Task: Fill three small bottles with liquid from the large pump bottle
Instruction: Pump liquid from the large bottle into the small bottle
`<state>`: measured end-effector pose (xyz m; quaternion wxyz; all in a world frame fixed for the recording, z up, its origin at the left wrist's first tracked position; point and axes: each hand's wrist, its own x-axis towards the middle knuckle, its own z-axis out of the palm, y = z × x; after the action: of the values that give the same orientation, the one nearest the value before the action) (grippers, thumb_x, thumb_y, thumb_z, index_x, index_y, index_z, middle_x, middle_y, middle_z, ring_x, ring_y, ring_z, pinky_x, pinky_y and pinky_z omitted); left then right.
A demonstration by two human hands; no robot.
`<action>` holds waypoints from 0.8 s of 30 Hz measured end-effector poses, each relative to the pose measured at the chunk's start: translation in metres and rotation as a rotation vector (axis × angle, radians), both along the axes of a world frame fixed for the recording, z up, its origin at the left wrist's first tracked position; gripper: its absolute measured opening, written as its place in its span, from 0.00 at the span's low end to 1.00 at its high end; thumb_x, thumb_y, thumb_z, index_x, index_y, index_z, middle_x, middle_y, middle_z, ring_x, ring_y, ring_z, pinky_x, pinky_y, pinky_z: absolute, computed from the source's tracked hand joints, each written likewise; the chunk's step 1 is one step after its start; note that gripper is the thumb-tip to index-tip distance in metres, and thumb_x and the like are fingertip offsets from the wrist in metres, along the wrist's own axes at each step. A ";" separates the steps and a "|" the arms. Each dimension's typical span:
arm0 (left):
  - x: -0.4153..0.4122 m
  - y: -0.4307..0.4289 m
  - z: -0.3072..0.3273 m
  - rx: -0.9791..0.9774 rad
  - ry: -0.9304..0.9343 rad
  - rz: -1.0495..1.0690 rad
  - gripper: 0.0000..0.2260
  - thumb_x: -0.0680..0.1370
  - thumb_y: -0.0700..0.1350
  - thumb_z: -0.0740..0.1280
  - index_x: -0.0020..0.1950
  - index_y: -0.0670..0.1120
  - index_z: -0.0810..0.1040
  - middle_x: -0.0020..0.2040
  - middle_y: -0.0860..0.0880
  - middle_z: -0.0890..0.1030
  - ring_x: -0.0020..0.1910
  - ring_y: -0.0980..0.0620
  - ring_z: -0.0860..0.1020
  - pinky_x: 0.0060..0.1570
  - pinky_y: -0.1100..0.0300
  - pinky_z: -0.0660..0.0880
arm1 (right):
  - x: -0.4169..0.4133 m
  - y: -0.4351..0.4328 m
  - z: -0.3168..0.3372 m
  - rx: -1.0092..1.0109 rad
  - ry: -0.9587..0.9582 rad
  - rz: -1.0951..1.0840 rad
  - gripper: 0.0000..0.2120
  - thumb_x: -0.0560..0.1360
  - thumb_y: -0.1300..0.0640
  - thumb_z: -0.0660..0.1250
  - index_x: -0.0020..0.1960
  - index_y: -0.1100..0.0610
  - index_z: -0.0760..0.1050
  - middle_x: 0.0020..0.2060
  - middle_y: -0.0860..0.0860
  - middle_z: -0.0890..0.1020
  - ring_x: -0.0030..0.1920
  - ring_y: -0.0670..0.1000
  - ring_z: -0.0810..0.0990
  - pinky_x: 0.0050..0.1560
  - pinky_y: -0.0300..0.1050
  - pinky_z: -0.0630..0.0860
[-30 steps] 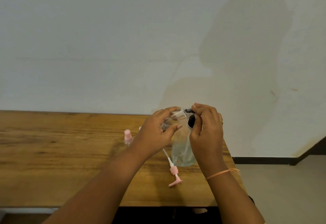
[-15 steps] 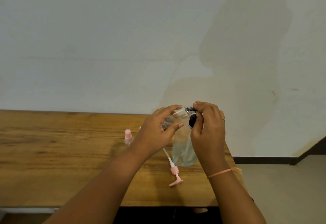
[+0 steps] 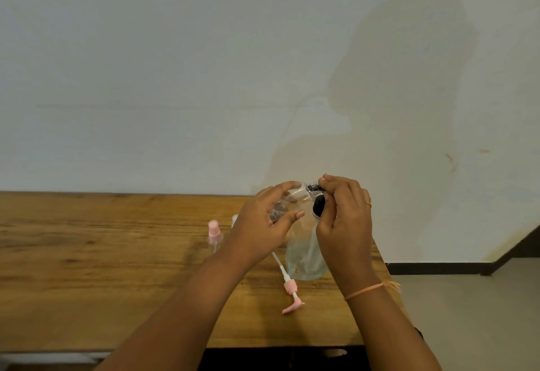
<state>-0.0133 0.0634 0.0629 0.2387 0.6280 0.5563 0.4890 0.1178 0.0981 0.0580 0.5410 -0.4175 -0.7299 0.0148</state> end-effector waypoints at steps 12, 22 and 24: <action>-0.002 0.002 -0.006 0.011 0.062 0.008 0.21 0.74 0.44 0.70 0.62 0.62 0.69 0.55 0.56 0.77 0.53 0.65 0.75 0.49 0.77 0.70 | 0.002 0.006 -0.006 0.030 -0.050 0.012 0.15 0.74 0.62 0.54 0.51 0.63 0.77 0.48 0.57 0.79 0.47 0.57 0.76 0.42 0.48 0.76; -0.001 0.001 -0.005 0.096 0.101 0.039 0.21 0.75 0.45 0.69 0.63 0.62 0.67 0.52 0.58 0.76 0.52 0.68 0.73 0.48 0.79 0.69 | -0.001 -0.001 0.001 0.010 0.009 -0.019 0.12 0.71 0.68 0.59 0.51 0.63 0.77 0.49 0.56 0.79 0.48 0.56 0.76 0.46 0.46 0.74; -0.001 0.002 -0.006 0.079 0.086 0.035 0.21 0.75 0.45 0.69 0.63 0.62 0.68 0.52 0.59 0.75 0.53 0.68 0.74 0.49 0.78 0.69 | -0.001 0.001 -0.001 0.016 0.000 -0.022 0.12 0.73 0.66 0.58 0.51 0.62 0.77 0.49 0.57 0.79 0.48 0.56 0.76 0.45 0.46 0.73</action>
<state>-0.0139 0.0651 0.0574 0.1809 0.6475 0.5572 0.4873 0.1167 0.0991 0.0567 0.5446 -0.4211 -0.7253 0.0031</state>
